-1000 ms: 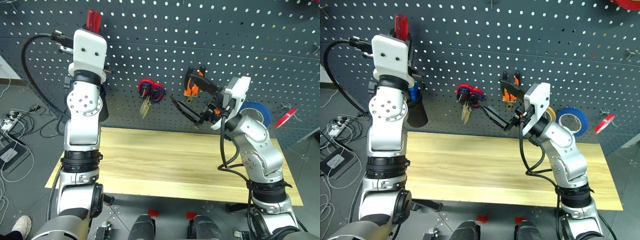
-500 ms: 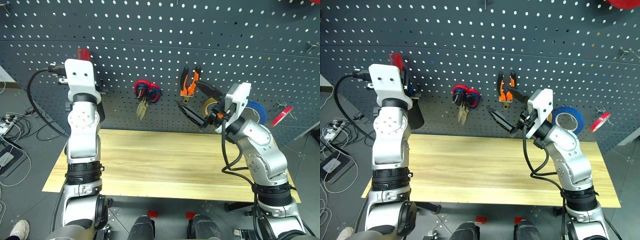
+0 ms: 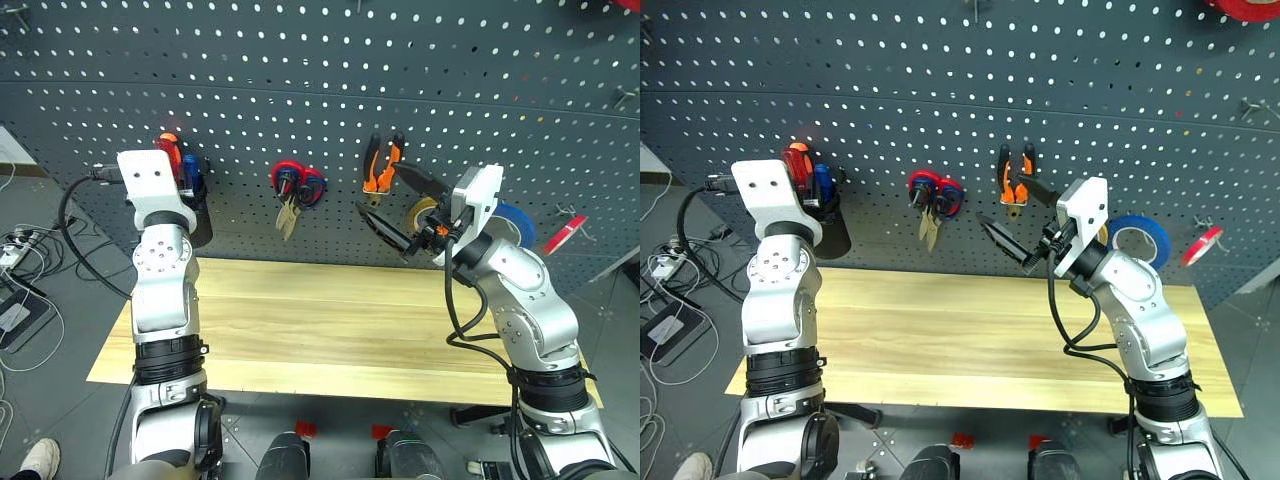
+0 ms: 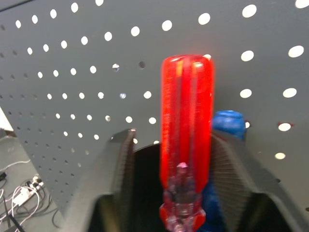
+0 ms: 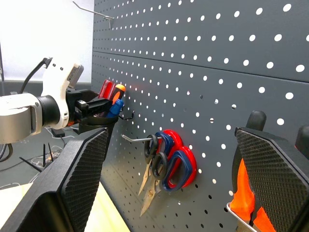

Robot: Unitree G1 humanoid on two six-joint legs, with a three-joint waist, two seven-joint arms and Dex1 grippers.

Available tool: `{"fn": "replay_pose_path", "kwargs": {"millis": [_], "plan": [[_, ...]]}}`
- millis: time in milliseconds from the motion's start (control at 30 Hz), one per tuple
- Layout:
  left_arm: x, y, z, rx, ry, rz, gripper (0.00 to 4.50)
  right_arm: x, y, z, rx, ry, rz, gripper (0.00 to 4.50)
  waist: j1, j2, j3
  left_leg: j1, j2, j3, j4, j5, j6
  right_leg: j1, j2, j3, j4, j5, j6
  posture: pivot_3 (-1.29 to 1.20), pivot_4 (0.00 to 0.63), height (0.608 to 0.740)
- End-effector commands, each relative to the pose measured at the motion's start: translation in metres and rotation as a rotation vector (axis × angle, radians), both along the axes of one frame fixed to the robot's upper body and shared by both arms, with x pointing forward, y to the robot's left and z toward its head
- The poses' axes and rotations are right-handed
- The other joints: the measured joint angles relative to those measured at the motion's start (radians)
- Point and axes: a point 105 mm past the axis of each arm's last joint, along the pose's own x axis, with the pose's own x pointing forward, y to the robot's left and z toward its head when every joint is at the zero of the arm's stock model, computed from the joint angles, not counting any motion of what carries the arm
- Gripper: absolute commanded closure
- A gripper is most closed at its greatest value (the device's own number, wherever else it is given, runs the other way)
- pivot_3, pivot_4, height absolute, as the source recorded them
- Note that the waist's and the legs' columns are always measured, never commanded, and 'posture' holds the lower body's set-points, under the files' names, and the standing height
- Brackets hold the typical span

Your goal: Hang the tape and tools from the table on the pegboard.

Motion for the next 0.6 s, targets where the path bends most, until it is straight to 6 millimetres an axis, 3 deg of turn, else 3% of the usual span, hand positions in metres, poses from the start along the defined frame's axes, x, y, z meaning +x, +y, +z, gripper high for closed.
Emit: {"fn": "replay_pose_path", "kwargs": {"millis": [33, 133, 333, 600], "plan": [[-0.003, -0.002, 0.013, 0.006, -0.042, -0.008, 0.89, -0.005, -0.003, 0.015, 0.010, -0.059, -0.015, 0.00, 0.000, 0.000, 0.000, 0.000, 0.000, 0.000, 0.000, 0.000, 0.000, 0.000, 0.000, 0.000, 0.000, 0.000, 0.000, 0.05, 0.124, 0.740], [-0.002, -0.004, 0.013, 0.007, -0.040, -0.011, 0.02, -0.005, -0.004, 0.015, 0.009, -0.058, -0.020, 0.00, 0.002, 0.000, 0.000, 0.000, -0.001, -0.002, 0.000, 0.000, 0.000, 0.001, 0.000, 0.000, 0.000, 0.000, 0.000, 0.04, 0.126, 0.740], [-0.001, -0.006, 0.014, 0.012, -0.037, -0.023, 0.02, -0.005, -0.004, 0.015, 0.008, -0.059, -0.030, 0.00, 0.003, 0.000, 0.000, 0.000, -0.002, -0.003, 0.001, 0.000, 0.000, 0.002, 0.000, 0.000, -0.001, 0.000, 0.000, 0.04, 0.128, 0.740], [-0.007, -0.037, 0.029, 0.123, -0.084, -0.172, 0.02, -0.003, -0.006, 0.014, 0.007, -0.057, -0.045, 0.00, 0.004, 0.000, 0.000, 0.000, -0.002, -0.004, 0.001, 0.000, 0.000, 0.003, 0.000, 0.000, -0.001, 0.000, 0.000, 0.04, 0.128, 0.740]]}}
